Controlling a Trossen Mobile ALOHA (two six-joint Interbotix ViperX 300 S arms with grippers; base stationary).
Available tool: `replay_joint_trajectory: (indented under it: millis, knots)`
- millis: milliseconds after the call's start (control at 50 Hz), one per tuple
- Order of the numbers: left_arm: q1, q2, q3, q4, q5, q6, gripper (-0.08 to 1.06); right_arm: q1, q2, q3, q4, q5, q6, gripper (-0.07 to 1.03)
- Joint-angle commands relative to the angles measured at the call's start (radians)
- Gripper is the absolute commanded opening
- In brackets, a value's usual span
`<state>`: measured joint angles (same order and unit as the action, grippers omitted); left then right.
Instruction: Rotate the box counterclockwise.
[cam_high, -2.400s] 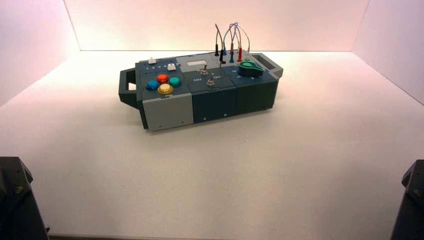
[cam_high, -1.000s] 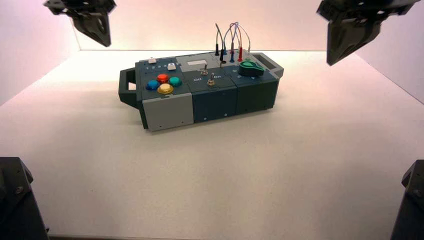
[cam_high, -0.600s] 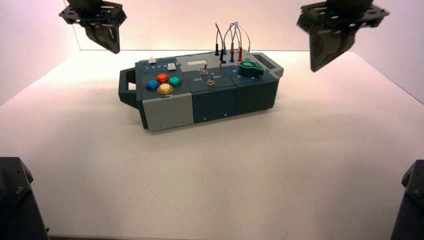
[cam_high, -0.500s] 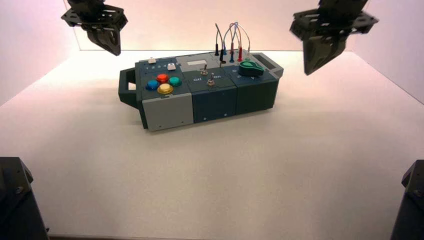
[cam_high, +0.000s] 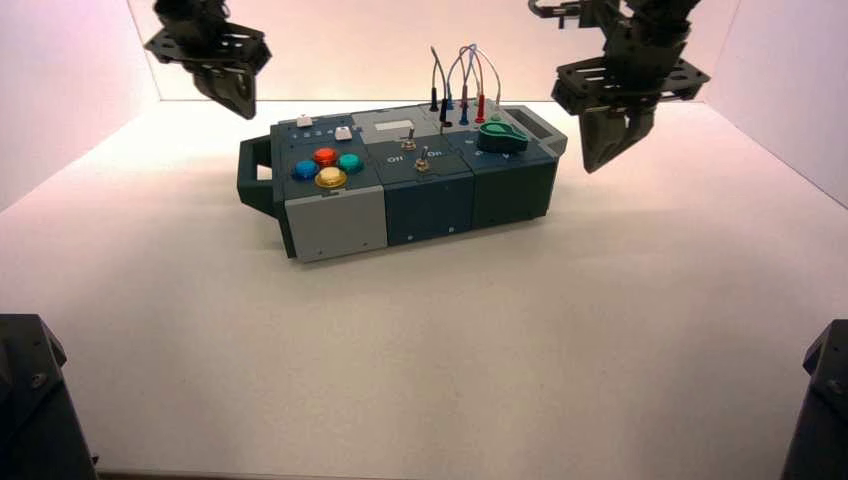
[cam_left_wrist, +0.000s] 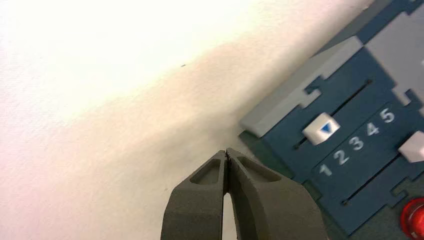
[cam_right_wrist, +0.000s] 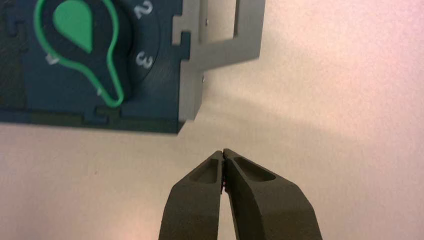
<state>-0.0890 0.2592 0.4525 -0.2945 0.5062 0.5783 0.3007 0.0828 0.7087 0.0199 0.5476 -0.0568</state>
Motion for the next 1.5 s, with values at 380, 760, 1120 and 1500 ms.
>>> replay_joint_trajectory:
  millis: [380,760,1120,1500]
  knots:
    - [-0.034,0.003,-0.015,0.002,-0.011,-0.011,-0.03,0.003,0.095,-0.114,-0.012,-0.052,-0.005,-0.02]
    - [-0.032,-0.008,0.040,0.017,-0.017,-0.009,-0.03,0.003,0.137,-0.190,-0.023,-0.060,-0.009,-0.02]
    - [-0.020,-0.014,0.061,0.037,-0.032,-0.015,-0.03,0.003,0.137,-0.210,-0.025,-0.052,-0.015,-0.02]
    - [-0.023,-0.103,0.163,0.037,-0.029,-0.058,-0.03,0.006,0.147,-0.265,-0.031,-0.051,-0.023,-0.02]
